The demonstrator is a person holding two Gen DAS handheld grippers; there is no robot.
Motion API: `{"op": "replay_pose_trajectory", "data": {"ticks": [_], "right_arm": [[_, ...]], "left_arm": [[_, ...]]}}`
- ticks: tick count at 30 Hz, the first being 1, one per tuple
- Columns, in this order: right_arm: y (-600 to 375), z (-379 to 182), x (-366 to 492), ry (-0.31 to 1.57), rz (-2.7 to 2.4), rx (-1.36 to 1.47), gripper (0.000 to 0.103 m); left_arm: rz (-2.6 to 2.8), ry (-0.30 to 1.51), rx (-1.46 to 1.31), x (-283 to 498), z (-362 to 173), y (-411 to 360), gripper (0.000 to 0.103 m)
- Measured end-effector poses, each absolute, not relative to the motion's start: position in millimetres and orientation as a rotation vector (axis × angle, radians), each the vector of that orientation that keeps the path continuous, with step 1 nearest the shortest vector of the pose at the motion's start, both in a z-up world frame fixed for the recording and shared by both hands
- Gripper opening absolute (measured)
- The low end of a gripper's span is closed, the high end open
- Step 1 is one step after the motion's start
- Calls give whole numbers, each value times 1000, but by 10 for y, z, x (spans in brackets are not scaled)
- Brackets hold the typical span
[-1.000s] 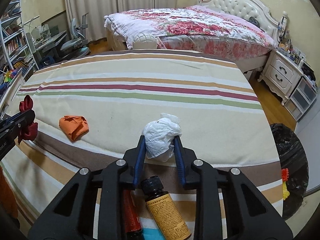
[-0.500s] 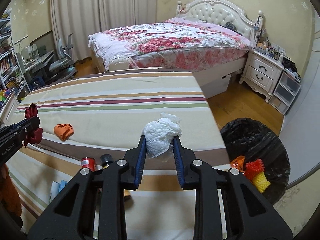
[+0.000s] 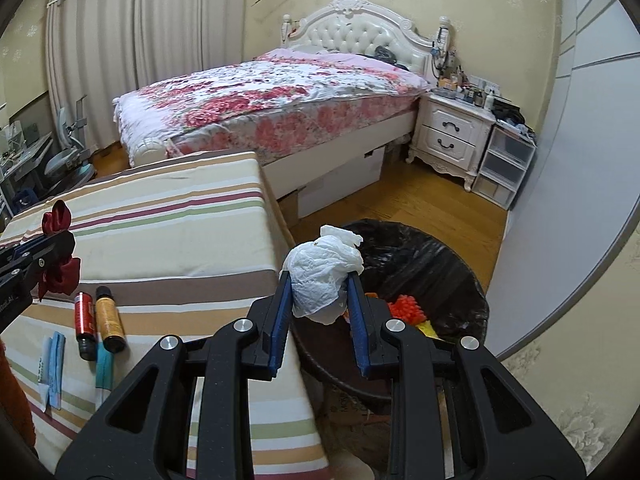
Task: Collect trash
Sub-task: 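Open the right gripper over the bin dropping the tissue while the left drops the red cloth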
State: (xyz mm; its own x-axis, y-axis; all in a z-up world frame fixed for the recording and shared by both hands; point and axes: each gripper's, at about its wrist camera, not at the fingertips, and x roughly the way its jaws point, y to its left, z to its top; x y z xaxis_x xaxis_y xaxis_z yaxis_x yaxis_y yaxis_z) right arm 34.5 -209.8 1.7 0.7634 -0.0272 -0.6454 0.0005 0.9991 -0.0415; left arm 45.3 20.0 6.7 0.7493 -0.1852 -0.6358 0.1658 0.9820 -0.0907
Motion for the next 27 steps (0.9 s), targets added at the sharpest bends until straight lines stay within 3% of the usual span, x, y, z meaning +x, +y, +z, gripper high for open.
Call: {"op": "replay_pose_trajectory", "data": {"ticks": [13,27], "right_arm": [[-2679,-143,446,721,-117,18,27],[-2960,-323,731,752,-152,74,28]], "left_arm": [[-323,698,70,737,11,-773,24],[-340,716,170,1093,-240,-1230,24]]}}
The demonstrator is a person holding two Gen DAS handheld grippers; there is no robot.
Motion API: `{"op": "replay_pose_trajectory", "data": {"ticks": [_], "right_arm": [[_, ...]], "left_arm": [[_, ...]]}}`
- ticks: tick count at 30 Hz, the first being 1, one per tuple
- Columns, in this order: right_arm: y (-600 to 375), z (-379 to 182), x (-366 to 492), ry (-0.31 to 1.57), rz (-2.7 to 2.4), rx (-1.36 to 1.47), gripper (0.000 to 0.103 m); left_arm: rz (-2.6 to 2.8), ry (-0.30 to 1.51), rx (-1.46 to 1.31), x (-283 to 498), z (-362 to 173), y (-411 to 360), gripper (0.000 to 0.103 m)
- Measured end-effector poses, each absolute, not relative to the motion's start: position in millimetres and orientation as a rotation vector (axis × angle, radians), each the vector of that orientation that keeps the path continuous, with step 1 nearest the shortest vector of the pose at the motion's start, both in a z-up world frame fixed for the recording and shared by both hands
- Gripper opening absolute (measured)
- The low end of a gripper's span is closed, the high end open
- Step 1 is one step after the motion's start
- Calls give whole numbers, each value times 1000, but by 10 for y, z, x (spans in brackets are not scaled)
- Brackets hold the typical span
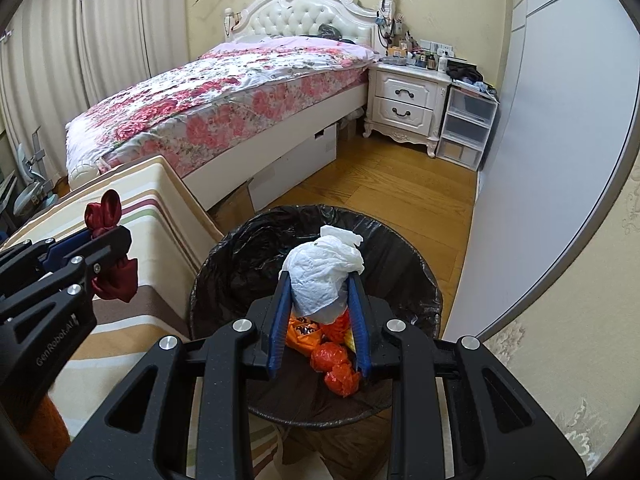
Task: Collect trash
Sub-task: 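Open the right gripper over the bin dropping the tissue while the left drops the red cloth, then return to the bed and grasp the red can with the left gripper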
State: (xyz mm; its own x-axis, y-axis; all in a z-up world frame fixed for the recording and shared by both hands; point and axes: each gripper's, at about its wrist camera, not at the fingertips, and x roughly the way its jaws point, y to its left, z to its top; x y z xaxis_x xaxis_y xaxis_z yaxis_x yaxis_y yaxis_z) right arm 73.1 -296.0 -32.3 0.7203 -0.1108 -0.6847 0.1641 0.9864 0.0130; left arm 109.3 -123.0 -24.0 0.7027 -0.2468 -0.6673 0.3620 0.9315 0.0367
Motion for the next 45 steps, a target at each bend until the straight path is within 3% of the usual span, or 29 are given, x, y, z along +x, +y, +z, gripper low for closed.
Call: {"op": "replay_pose_trajectory", "data": {"ticks": [3,5,7,9,18,35,45], "right_arm": [[-2987,-345,771,753,-162,77,33],[-3001,-352,792,745,-175,76,50],[-3015,-359,797,740,-190,72,51],[-3042,-364,803,741,-198,77,51],[-3085,-352,771,740,-212,88,54],[-2463,-217,433,730,-75,62,56],[-1956,-186,280,729,22,12,56]], "left_arm": [[-335,719,182,1119,-286,-1279,30],[-329,723,186,1137,-305,-1303,46],[-320,714,185,1139,-309,-1311,65],[-308,707,190,1139,-311,-1317,70],[-253,725,187,1121,-245,-1226,77],[-113,716,142,639,-11,-299,77],[22,766,91,413,-168,363,77]]}}
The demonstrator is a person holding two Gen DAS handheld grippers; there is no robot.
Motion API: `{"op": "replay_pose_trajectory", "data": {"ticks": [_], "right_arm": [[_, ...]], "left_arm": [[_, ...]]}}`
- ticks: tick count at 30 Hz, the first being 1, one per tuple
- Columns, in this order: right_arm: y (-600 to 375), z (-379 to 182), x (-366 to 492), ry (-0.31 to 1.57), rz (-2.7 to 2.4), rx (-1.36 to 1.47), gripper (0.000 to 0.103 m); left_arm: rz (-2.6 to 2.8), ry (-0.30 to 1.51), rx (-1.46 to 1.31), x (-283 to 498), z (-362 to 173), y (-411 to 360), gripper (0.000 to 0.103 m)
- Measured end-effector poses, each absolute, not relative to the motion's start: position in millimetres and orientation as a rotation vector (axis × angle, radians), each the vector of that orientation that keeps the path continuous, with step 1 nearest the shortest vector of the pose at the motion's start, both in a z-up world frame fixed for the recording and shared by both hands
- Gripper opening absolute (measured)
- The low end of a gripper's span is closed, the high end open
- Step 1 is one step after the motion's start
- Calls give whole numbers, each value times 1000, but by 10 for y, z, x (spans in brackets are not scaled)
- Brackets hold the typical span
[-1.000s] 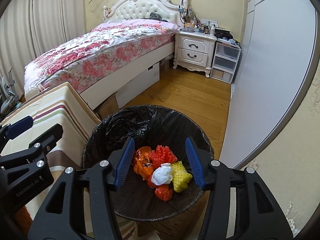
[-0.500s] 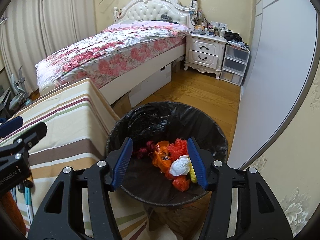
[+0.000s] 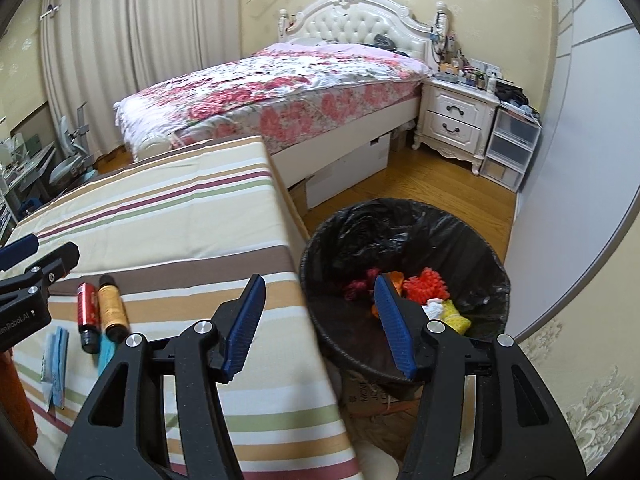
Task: Collect trash
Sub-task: 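Return to the bed and grasp the red can with the left gripper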
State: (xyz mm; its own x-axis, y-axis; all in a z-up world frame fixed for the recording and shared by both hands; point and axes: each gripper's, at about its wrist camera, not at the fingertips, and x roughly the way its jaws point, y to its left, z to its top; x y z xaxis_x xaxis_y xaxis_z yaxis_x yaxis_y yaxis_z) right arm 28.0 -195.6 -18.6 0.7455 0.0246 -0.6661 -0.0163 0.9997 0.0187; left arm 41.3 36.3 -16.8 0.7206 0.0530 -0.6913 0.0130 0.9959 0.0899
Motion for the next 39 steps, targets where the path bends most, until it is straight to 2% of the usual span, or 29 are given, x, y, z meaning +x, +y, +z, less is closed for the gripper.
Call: {"op": "replay_pose_trajectory", "data": {"ticks": [11,17,21,24,30,39], "right_arm": [[-1709,-245,202,745,76,-5,56],[-1664,-296,207,755,87,-7,56],[-1646,-314,217,761,91,-6,56],[-1615,-330,221,765,97,-10,56],[-1551,-352,236,771,110,-20,56],[-1372,-342,230,772,149,-44,56]], "left_arm": [[27,853,66,257,-465,565,77],[11,884,71,296,-580,582,60],[4,914,55,337,-646,655,44],[-1,934,34,361,-688,700,37],[-17,937,11,361,-692,798,28],[-21,903,6,345,-594,960,26]]}}
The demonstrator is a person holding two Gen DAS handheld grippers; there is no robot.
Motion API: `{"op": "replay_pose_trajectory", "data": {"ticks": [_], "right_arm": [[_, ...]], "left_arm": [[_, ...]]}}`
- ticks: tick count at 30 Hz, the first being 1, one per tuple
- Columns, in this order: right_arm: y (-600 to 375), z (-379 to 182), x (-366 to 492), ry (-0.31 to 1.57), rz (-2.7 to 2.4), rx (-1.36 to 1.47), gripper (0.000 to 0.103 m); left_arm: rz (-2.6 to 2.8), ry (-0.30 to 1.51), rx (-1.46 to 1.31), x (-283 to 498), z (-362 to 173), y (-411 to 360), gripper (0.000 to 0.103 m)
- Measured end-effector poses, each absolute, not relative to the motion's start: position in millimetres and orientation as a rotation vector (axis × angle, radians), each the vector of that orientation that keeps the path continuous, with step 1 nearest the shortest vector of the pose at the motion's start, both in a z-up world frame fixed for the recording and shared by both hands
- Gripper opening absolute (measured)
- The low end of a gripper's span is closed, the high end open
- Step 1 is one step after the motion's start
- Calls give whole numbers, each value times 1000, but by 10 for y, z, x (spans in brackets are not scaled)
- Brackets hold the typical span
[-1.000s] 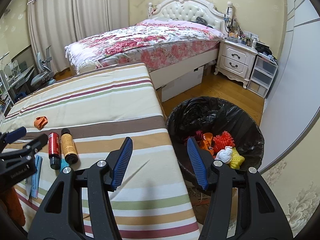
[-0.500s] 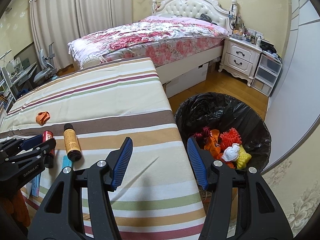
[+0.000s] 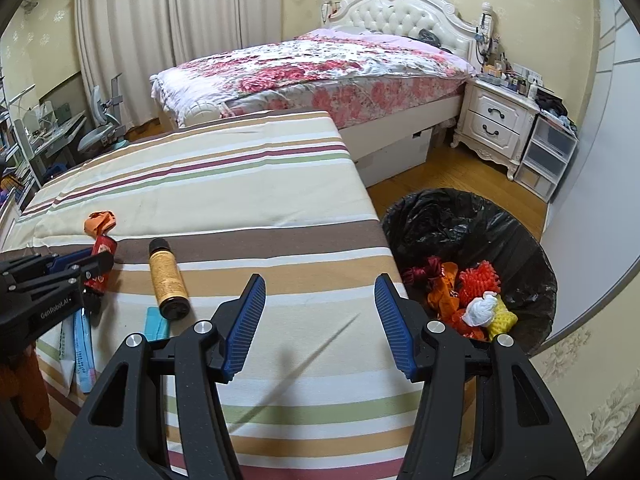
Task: Collect trash
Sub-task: 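Return to the bed and grasp the red can with the left gripper, then grasp the amber bottle with the right gripper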
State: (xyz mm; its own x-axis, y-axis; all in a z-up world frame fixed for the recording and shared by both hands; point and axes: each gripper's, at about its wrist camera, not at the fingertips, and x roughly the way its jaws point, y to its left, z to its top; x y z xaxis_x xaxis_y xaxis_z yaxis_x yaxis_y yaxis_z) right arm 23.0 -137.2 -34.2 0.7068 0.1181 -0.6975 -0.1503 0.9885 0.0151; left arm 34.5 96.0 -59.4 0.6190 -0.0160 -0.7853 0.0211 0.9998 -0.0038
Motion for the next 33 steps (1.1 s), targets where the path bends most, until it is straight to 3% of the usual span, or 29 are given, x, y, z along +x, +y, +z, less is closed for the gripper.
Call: {"op": "replay_pose_trajectory", "data": {"ticks": [25,27,33], "right_arm": [[-404,-480,374,840,346,-152,55],[-370,-511,403,849,348,-163,51],[-321,-595,452,885,353,-175,26]], "left_arm": [[112,840,-71,152,-404,1780,25],[122,838,-76,135,-409,1836,25],[137,829,-74,86,-431,1892,25]]}}
